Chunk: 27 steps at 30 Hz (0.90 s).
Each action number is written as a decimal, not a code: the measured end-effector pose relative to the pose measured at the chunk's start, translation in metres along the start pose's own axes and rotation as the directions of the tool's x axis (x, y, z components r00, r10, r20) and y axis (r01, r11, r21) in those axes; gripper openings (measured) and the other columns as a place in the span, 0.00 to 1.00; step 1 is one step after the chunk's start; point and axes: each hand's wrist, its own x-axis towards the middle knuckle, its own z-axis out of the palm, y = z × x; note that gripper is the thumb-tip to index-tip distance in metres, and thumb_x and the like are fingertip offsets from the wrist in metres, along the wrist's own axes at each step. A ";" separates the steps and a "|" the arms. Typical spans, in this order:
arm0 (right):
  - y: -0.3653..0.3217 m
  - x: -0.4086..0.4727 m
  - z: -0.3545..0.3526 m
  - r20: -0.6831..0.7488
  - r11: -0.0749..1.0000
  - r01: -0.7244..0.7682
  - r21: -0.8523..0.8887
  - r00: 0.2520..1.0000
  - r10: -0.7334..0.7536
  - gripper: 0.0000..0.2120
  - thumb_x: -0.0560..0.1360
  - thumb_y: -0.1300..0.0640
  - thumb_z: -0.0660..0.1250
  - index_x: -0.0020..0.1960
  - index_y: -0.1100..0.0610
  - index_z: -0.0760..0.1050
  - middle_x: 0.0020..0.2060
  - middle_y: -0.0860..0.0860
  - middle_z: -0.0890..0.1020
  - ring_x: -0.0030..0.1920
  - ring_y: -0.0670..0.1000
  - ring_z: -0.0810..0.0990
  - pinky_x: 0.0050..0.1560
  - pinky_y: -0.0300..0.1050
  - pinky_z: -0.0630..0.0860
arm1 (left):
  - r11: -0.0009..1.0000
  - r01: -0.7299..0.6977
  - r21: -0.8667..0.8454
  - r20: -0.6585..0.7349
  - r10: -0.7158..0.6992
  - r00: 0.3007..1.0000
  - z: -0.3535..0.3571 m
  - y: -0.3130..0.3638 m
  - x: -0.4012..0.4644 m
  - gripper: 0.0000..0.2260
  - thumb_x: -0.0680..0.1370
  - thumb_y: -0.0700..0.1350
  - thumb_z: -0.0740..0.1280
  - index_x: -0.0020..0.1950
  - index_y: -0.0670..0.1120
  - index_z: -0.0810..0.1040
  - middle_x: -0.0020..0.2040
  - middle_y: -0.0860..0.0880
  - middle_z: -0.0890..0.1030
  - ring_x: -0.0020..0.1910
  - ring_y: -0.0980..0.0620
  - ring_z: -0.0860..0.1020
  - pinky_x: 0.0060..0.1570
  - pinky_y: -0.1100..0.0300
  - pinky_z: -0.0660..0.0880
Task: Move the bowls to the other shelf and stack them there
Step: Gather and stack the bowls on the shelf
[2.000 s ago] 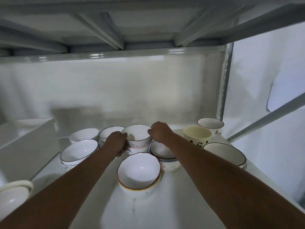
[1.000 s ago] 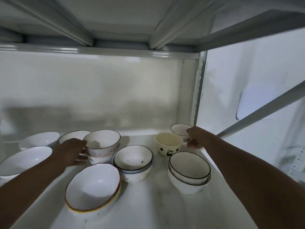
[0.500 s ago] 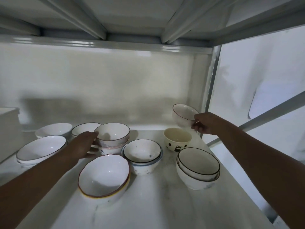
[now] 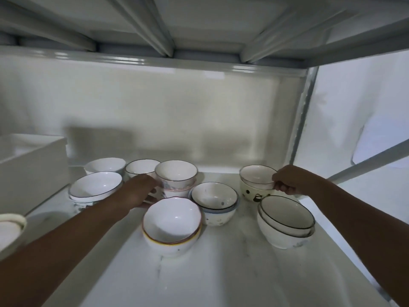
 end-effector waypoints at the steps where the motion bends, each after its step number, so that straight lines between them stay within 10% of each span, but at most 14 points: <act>1: 0.002 0.003 0.000 -0.004 1.000 0.003 -0.022 1.000 -0.003 0.13 0.79 0.66 0.62 0.36 0.66 0.75 0.25 0.56 0.75 0.17 0.46 0.66 0.18 0.32 0.58 | 1.000 -0.007 0.013 0.005 0.007 1.000 -0.004 -0.002 -0.002 0.05 0.80 0.44 0.62 0.48 0.44 0.76 0.47 0.43 0.77 0.41 0.44 0.79 0.38 0.58 0.75; 6: 0.005 0.008 -0.001 -0.010 0.996 0.019 -0.082 1.000 -0.020 0.18 0.81 0.57 0.66 0.35 0.65 0.74 0.21 0.55 0.74 0.17 0.47 0.65 0.21 0.33 0.59 | 0.991 0.006 0.133 0.133 -0.024 0.991 -0.035 -0.011 -0.012 0.04 0.80 0.43 0.61 0.52 0.45 0.74 0.45 0.45 0.79 0.46 0.44 0.80 0.41 0.59 0.74; 11: -0.050 -0.004 -0.001 -0.197 0.838 0.100 -0.537 0.951 -0.240 0.26 0.80 0.48 0.67 0.30 0.64 0.73 0.21 0.56 0.76 0.25 0.52 0.75 0.30 0.40 0.65 | 0.952 -0.080 0.296 0.333 -0.025 0.943 -0.085 -0.001 -0.027 0.10 0.81 0.41 0.59 0.61 0.43 0.74 0.49 0.44 0.82 0.46 0.47 0.82 0.40 0.61 0.77; 15: -0.123 -0.023 0.040 -0.061 0.785 0.243 -0.570 0.940 -0.335 0.19 0.81 0.52 0.66 0.36 0.63 0.76 0.28 0.57 0.80 0.27 0.54 0.75 0.29 0.40 0.67 | 0.966 -0.147 0.212 0.398 0.052 0.916 -0.137 0.016 -0.031 0.10 0.80 0.41 0.61 0.59 0.42 0.76 0.47 0.44 0.83 0.45 0.46 0.84 0.41 0.59 0.79; 21: -0.221 -0.049 0.166 0.144 0.732 0.478 -0.485 0.869 -0.473 0.13 0.79 0.56 0.66 0.47 0.67 0.81 0.40 0.59 0.86 0.40 0.59 0.84 0.34 0.40 0.71 | 0.992 -0.070 0.103 -0.077 0.078 0.994 -0.194 0.012 0.017 0.07 0.79 0.42 0.61 0.51 0.42 0.77 0.34 0.45 0.78 0.27 0.51 0.74 0.28 0.64 0.74; 27: -0.253 -0.043 0.266 0.213 0.517 0.429 -0.741 0.880 -0.425 0.18 0.79 0.51 0.63 0.62 0.62 0.78 0.63 0.59 0.80 0.63 0.59 0.79 0.56 0.43 0.75 | 0.949 0.112 0.296 -0.217 -0.047 0.975 -0.201 -0.017 0.085 0.09 0.80 0.41 0.61 0.39 0.41 0.71 0.36 0.44 0.74 0.29 0.48 0.73 0.34 0.58 0.75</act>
